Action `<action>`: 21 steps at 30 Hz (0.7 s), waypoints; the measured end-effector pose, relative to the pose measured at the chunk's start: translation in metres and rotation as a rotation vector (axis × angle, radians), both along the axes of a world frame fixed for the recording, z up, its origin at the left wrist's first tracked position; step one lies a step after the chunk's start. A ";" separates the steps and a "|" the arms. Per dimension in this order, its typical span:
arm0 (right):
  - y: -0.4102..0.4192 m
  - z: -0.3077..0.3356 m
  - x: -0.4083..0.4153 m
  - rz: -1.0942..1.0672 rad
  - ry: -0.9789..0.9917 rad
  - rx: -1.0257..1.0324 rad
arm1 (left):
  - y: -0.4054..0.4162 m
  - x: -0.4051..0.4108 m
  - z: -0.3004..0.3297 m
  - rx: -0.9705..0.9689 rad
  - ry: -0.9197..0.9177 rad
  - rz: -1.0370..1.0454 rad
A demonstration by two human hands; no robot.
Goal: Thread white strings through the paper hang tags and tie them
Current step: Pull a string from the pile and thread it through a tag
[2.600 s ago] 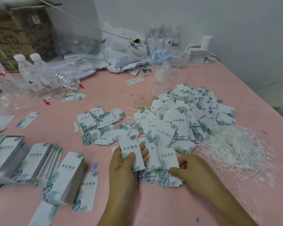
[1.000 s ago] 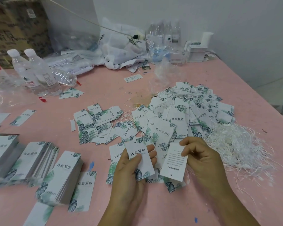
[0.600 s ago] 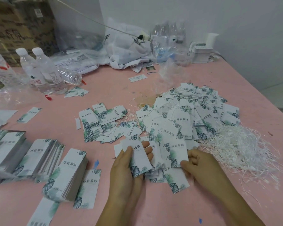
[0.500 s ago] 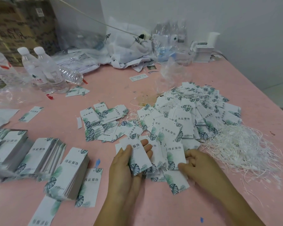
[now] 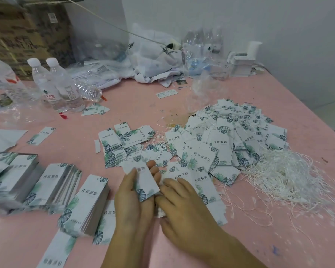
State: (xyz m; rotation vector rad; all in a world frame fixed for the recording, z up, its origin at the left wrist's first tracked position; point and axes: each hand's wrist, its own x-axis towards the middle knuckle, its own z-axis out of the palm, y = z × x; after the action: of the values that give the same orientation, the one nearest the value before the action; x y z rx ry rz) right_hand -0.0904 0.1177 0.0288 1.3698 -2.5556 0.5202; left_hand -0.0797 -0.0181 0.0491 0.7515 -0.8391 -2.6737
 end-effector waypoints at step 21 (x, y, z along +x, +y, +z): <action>0.020 -0.008 0.006 0.077 0.241 -0.004 | -0.003 -0.003 -0.005 -0.060 0.055 -0.018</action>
State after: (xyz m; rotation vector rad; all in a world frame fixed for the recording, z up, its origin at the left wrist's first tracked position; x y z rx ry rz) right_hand -0.0842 0.1381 0.0211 1.4380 -2.3172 0.3473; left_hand -0.0825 -0.0208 0.0444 0.6565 -0.9125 -2.6592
